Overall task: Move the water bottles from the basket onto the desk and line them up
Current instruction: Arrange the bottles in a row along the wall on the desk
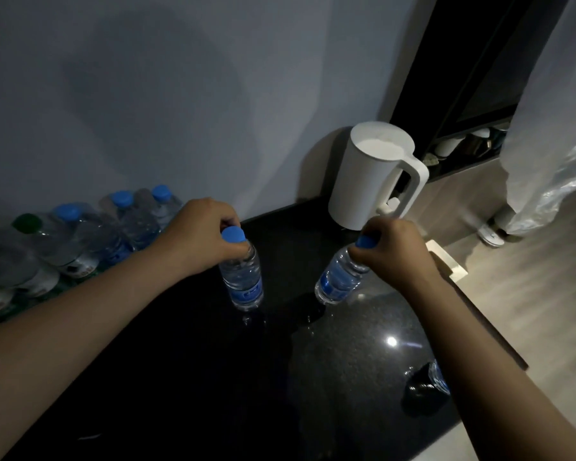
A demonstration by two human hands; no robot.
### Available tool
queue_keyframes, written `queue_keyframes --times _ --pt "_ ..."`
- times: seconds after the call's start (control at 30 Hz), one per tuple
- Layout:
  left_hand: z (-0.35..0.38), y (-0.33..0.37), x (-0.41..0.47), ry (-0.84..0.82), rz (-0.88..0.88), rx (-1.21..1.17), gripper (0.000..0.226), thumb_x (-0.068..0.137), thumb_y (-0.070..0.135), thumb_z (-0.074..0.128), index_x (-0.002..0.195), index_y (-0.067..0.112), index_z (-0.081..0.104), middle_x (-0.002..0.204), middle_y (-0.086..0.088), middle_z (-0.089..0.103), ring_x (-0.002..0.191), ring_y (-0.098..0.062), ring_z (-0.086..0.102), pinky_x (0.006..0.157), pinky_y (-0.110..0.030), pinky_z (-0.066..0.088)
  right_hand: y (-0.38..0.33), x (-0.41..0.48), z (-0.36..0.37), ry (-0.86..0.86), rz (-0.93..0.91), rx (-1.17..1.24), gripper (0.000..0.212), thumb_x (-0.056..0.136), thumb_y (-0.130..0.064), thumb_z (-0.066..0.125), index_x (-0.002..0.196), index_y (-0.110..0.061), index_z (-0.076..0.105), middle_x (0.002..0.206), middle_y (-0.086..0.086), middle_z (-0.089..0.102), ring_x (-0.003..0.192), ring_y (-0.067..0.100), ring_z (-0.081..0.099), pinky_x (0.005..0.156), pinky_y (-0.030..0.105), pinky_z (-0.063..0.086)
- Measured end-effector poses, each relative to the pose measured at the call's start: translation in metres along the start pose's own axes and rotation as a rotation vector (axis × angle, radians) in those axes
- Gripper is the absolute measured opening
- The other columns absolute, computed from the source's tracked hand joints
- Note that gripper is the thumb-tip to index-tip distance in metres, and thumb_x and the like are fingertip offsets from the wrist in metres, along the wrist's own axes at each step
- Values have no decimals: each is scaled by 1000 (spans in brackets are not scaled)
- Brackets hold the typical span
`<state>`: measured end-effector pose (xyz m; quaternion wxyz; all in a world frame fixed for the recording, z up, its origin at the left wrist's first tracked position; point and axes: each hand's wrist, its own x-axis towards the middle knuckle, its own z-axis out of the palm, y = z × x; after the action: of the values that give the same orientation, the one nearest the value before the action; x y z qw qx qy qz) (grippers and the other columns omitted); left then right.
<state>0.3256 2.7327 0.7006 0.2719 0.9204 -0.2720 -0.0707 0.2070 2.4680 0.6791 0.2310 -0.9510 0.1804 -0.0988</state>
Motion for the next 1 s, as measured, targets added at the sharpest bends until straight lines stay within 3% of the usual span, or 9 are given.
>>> queue_keyframes --times 0.07,0.17,0.33,0.5,0.63,1.0 --pt "-7 -10 7 22 -32 -14 20 61 28 80 63 25 61 67 7 61 57 -9 58 50 -24 45 -15 13 8 -16 -30 -9 25 72 -26 77 92 -14 68 86 3 65 78 17 60 61 24 44" --pt "-18 -23 19 60 -60 22 21 62 27 80 62 26 60 61 10 58 53 -4 53 48 -16 35 -35 33 19 -42 -62 -3 26 76 -27 77 95 -14 65 88 1 62 78 14 59 59 18 43" --pt "-30 -44 49 72 -60 80 21 66 27 80 73 13 67 73 -3 64 65 -18 59 61 -34 49 -63 66 35 -65 -77 -28 28 77 -32 76 94 -13 64 87 1 61 77 14 60 64 25 52" --pt "-34 -67 80 87 -57 85 20 67 25 79 76 11 67 78 -4 64 68 -19 58 63 -33 48 -79 93 47 -79 -111 -19 23 77 -29 76 86 -13 62 78 -2 58 65 7 54 52 13 39" --pt "-34 -80 101 82 -64 82 19 68 25 78 78 12 68 81 -4 65 74 -20 61 65 -33 50 -86 108 55 -80 -129 -7 23 76 -26 77 85 -10 64 76 0 60 62 7 54 51 15 42" --pt "-22 -97 126 43 -103 93 19 72 23 77 81 9 67 84 -5 64 76 -20 60 64 -31 47 -97 131 70 -131 -140 -13 27 78 -28 76 94 -8 65 85 3 63 76 15 62 64 23 51"
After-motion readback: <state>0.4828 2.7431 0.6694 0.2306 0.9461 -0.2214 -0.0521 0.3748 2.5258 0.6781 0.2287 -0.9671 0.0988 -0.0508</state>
